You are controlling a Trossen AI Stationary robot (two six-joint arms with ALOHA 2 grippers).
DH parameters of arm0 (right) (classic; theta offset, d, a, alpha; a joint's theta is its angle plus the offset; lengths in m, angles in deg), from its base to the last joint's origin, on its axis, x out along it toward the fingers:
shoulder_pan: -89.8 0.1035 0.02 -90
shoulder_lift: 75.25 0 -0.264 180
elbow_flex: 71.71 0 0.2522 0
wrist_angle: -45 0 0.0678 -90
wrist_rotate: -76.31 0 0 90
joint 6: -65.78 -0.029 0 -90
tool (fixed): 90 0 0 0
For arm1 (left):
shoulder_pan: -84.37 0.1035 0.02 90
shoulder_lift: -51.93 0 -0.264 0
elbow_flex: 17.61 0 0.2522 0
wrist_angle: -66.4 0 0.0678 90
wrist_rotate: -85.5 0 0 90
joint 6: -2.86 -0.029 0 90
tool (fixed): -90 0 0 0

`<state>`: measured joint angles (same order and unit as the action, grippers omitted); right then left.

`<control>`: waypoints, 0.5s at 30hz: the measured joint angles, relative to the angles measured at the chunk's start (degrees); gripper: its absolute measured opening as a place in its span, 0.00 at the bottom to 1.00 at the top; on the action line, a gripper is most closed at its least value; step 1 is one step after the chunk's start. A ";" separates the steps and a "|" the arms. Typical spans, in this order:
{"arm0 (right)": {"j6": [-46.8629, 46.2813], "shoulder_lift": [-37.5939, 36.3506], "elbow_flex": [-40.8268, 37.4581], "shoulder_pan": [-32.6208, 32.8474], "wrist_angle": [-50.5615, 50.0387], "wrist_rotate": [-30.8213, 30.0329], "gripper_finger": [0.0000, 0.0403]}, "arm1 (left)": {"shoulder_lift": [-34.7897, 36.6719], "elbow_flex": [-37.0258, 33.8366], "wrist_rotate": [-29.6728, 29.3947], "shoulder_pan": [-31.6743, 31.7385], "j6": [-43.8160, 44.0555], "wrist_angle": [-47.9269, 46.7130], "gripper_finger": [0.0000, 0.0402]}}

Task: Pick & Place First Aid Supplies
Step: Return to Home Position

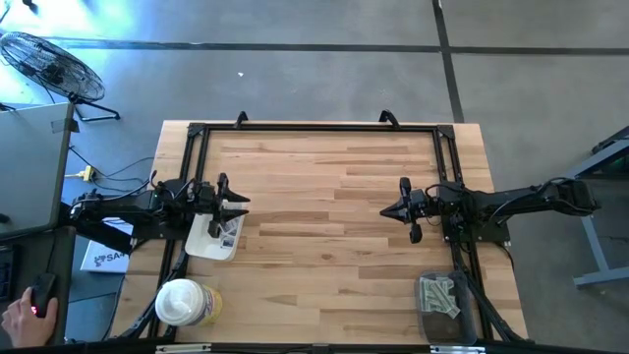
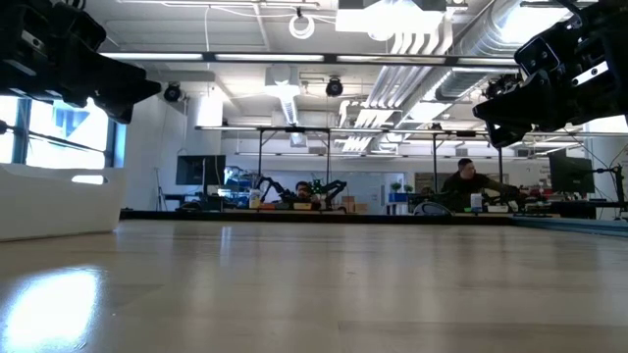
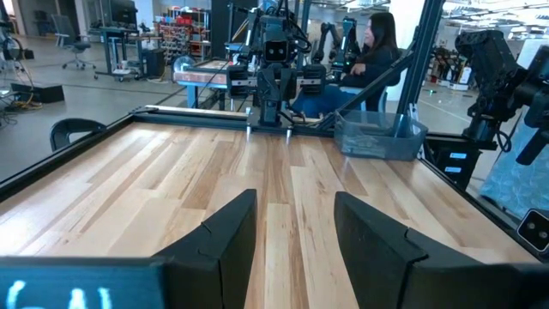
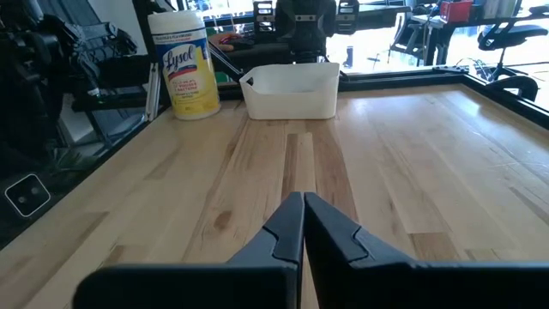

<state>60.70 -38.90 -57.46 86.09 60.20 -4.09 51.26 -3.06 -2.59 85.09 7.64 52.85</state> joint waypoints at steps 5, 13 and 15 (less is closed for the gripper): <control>0.00 0.00 0.00 -0.01 0.01 0.00 0.01 | 0.00 0.00 0.01 -0.01 0.00 0.00 0.39; -0.01 0.01 0.00 -0.01 -0.01 -0.01 0.01 | 0.00 0.00 0.01 0.00 0.00 0.01 0.39; 0.00 -0.01 0.00 -0.01 0.01 -0.01 0.01 | 0.00 0.00 0.00 0.00 0.00 0.01 0.39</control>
<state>60.70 -38.91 -57.46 86.08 60.21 -4.10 51.26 -3.06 -2.59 85.09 7.64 52.85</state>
